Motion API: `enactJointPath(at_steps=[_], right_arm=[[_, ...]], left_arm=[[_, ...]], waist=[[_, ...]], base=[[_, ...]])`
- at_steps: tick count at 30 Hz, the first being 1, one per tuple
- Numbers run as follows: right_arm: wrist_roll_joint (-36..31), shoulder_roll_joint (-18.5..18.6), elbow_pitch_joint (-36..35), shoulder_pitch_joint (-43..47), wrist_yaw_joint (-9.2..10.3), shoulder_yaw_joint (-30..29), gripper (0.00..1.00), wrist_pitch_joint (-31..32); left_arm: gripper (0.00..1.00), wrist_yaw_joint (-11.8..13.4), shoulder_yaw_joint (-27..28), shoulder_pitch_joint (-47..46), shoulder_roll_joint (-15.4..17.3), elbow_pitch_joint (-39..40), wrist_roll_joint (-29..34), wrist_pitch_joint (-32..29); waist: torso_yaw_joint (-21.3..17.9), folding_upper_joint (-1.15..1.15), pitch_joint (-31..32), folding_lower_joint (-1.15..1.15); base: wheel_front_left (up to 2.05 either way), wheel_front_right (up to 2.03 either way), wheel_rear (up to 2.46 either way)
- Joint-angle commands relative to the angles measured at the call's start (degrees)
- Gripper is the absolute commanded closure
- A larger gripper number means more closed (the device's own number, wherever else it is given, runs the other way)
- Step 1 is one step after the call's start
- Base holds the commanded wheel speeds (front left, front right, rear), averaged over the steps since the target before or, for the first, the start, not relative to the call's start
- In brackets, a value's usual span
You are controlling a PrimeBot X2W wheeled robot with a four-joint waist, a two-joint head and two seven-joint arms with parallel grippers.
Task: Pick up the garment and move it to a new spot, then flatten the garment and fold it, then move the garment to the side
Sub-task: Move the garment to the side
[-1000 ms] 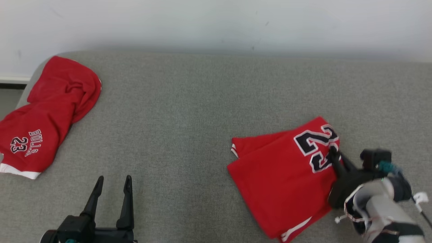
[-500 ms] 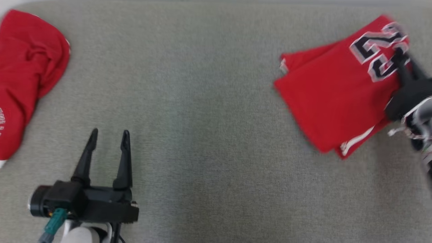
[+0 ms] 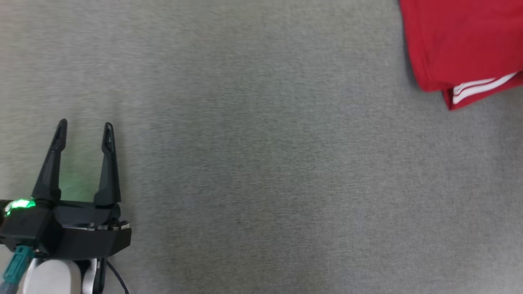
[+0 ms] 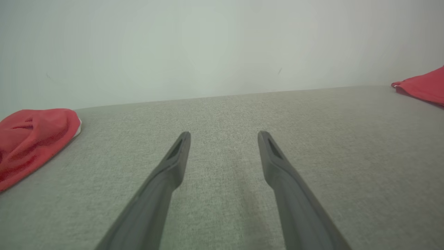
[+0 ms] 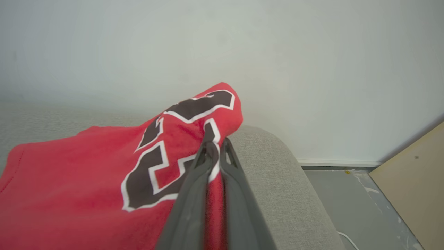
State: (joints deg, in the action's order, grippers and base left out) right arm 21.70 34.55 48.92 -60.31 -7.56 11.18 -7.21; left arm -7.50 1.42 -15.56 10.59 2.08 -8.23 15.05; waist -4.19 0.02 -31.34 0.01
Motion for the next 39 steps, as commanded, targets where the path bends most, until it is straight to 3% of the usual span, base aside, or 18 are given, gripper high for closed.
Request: enactJointPath(at_steps=[1, 11, 22, 23, 25, 26, 33, 39], right_arm=[[-0.3, 0.5, -0.4, -0.9, 0.17, 0.1, 1.0, 0.1], [0.5, 6.1, -2.8, -4.8, 0.17, 0.4, 1.0, 4.7], [-1.8, 7.2, -3.0, -7.6, 0.17, 0.3, 1.0, 7.5], [-2.0, 7.2, -2.6, -7.8, 0.17, -0.1, 0.91, 7.5], [-3.3, 7.4, -2.1, -8.2, 0.17, -0.9, 0.19, 6.6], [-3.7, 7.3, -1.8, -8.2, 0.17, -1.2, 0.0, 6.5], [-6.4, 5.9, -1.3, -7.7, 0.17, -3.2, 0.0, 4.9], [-7.1, 2.8, -4.3, -4.4, 0.17, -3.6, 0.0, 1.2]], left_arm=[[0.0, 0.2, 0.3, 0.0, 0.3, 0.4, 0.6, 0.2], [0.0, 0.2, 1.1, 0.9, 0.7, 2.3, 0.5, 0.2], [0.0, 0.2, 0.8, 0.4, 0.1, 2.8, 1.1, 0.2], [0.0, 0.2, 0.7, 0.2, 0.1, 2.7, 1.1, 0.2], [0.0, 0.2, 0.6, 0.0, 0.0, 2.5, 1.0, 0.2], [0.0, 0.2, 0.7, -0.1, -0.1, 2.4, 0.9, 0.2], [0.0, 0.1, 1.1, 0.8, -0.8, 1.8, 0.6, 0.2], [0.0, 0.1, 1.9, 2.3, -2.1, 0.3, 0.3, 0.2]], waist=[[-3.7, -0.02, -3.5, -0.01], [-4.2, -0.02, -4.6, -0.01], [-3.5, -0.02, -6.4, -0.01], [-3.3, -0.02, -6.4, -0.01], [-2.9, -0.02, -6.5, -0.01], [-2.8, -0.02, -6.3, -0.01], [-2.3, -0.02, -4.4, -0.01], [-1.9, -0.02, 1.0, -0.01]], base=[[0.0, 0.0, 0.0], [0.0, 0.0, 0.0], [0.0, 0.0, 0.0], [0.0, 0.0, 0.0], [0.0, 0.0, 0.0], [0.0, 0.0, 0.0], [0.0, 0.0, 0.0], [0.0, 0.0, 0.0]])
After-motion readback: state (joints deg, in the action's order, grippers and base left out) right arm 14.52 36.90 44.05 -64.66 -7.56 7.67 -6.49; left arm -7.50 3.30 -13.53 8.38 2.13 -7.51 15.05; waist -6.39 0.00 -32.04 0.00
